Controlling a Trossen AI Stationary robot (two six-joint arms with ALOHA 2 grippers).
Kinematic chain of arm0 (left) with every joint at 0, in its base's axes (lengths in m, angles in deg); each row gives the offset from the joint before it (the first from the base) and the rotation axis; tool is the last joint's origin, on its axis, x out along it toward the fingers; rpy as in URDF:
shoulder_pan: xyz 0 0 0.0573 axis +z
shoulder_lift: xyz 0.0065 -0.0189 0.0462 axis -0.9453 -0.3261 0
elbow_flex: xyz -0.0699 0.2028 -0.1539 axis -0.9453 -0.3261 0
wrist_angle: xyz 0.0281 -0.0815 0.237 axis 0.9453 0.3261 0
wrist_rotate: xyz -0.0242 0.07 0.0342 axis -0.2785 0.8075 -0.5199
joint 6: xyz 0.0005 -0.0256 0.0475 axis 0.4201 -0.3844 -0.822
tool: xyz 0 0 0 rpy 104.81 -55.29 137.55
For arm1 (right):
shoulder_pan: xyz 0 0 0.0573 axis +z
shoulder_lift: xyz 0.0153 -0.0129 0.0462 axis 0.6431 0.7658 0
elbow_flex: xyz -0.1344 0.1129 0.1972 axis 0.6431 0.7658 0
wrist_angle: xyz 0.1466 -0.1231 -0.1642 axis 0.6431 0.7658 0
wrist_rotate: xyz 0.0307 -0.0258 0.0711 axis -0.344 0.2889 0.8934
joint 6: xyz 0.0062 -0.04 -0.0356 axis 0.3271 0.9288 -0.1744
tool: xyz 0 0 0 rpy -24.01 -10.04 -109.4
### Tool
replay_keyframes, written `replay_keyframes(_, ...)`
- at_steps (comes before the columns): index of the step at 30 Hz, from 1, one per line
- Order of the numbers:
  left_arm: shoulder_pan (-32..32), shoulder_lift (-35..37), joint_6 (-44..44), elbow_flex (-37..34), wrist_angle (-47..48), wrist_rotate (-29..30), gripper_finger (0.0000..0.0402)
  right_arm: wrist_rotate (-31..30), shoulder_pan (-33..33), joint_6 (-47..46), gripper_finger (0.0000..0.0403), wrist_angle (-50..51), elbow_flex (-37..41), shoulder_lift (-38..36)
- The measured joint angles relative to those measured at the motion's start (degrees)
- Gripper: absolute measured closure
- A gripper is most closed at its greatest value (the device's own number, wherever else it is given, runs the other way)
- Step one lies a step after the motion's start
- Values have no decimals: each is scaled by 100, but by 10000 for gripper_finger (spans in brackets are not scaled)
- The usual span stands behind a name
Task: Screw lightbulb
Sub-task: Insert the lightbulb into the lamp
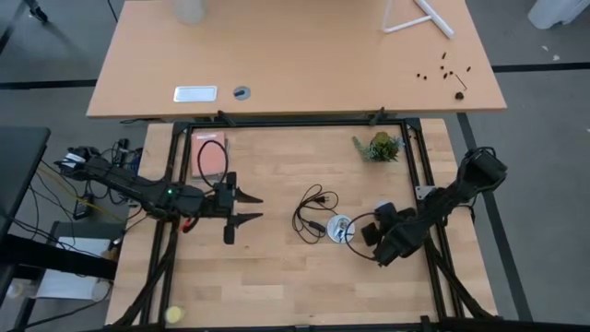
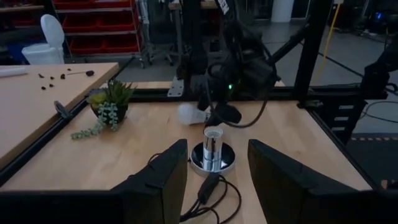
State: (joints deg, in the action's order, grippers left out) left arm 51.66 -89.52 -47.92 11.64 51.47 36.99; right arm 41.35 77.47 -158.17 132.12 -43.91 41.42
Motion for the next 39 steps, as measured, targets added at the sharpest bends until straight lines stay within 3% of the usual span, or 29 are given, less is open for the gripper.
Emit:
replay_keyframes(4,0,82,-2,9,253,209,229,-177,-60,152,55,-67,4,-7)
replay_keyframes(11,-107,87,29,653,1681,593,230,-396,-236,716,62,-295,7,-18)
replay_keyframes(24,-100,67,624,901,2288,553,230,-565,-283,1737,168,-830,10,-21)
replay_keyframes(32,32,-22,821,901,2663,765,230,-636,-285,2318,201,-870,11,-21)
replay_keyframes(39,351,-60,2203,901,2711,681,229,-657,-505,3297,206,-1141,11,-27)
